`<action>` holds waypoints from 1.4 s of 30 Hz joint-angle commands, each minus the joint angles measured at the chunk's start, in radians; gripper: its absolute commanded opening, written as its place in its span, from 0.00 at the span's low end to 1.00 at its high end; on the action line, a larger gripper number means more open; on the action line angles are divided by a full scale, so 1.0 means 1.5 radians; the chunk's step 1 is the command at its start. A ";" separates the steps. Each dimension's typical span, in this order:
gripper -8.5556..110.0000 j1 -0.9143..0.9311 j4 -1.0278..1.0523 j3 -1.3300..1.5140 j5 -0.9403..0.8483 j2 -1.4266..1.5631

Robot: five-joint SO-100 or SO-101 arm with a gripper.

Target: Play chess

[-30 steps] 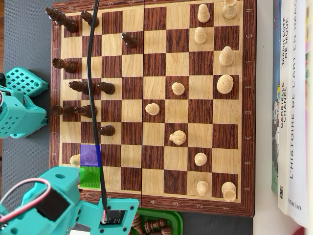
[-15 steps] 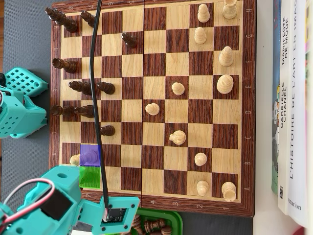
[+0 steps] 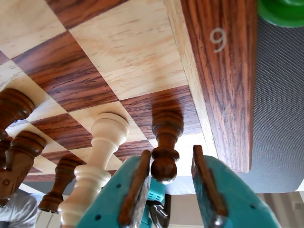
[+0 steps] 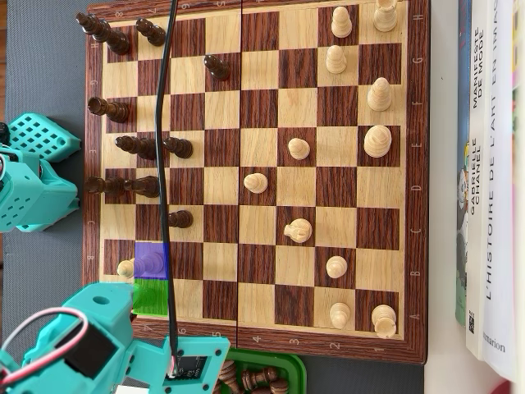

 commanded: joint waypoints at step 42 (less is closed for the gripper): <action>0.14 -0.001 -0.010 -0.309 -0.067 -0.119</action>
